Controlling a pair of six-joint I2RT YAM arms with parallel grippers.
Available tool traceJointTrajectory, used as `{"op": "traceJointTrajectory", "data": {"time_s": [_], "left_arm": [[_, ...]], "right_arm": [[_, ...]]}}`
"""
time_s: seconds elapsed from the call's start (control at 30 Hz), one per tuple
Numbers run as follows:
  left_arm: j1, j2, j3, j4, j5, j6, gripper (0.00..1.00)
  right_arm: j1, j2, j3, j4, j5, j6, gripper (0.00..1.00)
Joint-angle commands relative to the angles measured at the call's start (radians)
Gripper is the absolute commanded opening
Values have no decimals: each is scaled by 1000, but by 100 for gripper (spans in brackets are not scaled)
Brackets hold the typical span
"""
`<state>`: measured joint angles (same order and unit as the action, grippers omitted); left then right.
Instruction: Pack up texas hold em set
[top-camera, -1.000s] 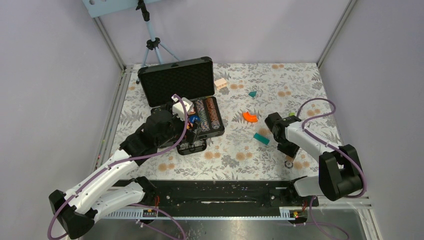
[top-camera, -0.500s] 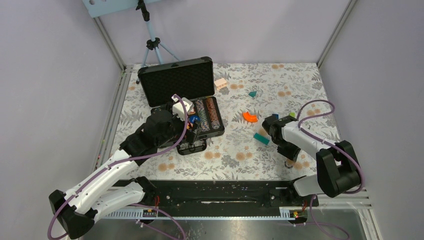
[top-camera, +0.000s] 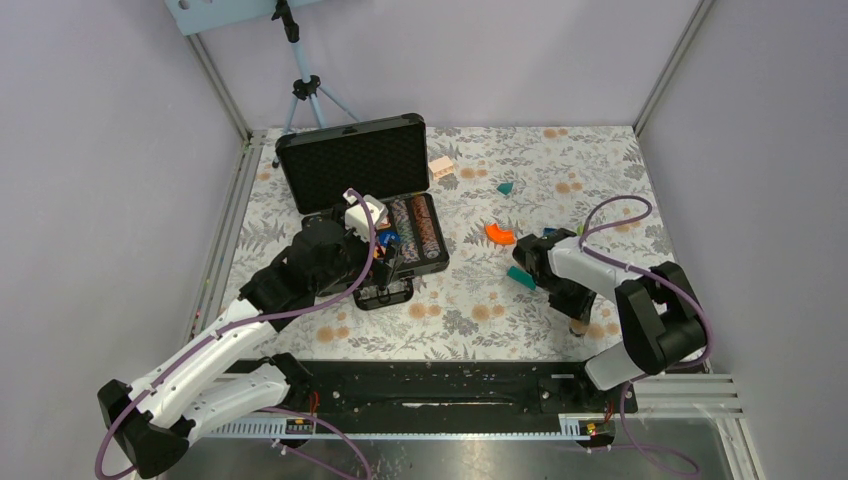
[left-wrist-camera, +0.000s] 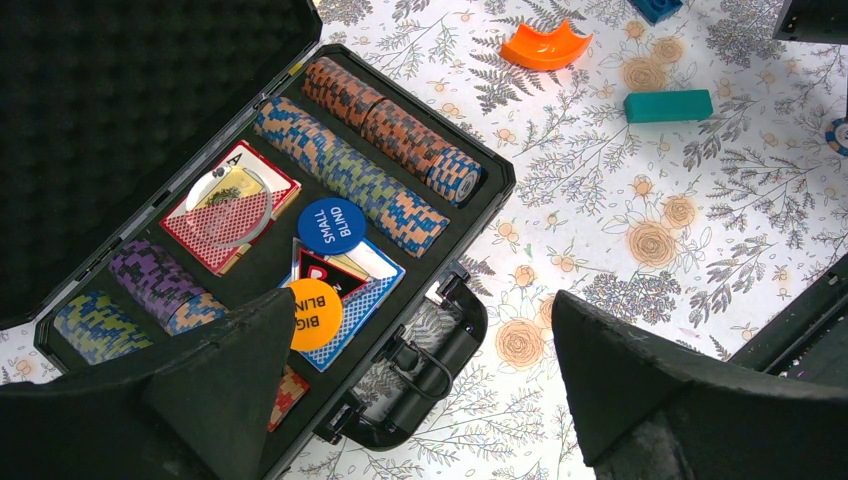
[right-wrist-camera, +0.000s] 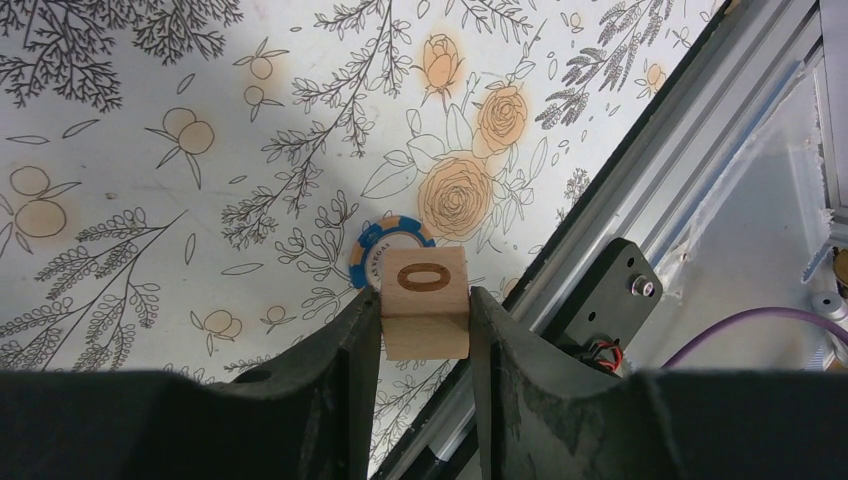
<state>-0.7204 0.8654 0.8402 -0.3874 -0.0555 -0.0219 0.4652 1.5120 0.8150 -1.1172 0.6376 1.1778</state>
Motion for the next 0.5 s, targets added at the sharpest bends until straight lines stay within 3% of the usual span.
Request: {"op": "traceJointTrajectory", "data": {"time_s": [0.0, 0.47], "left_arm": [[4, -8, 0, 50, 16, 11, 99], [4, -8, -1, 50, 20, 13, 99]], "right_arm": [[19, 12, 35, -34, 55, 58, 0], [44, 48, 47, -14, 42, 48, 0]]}}
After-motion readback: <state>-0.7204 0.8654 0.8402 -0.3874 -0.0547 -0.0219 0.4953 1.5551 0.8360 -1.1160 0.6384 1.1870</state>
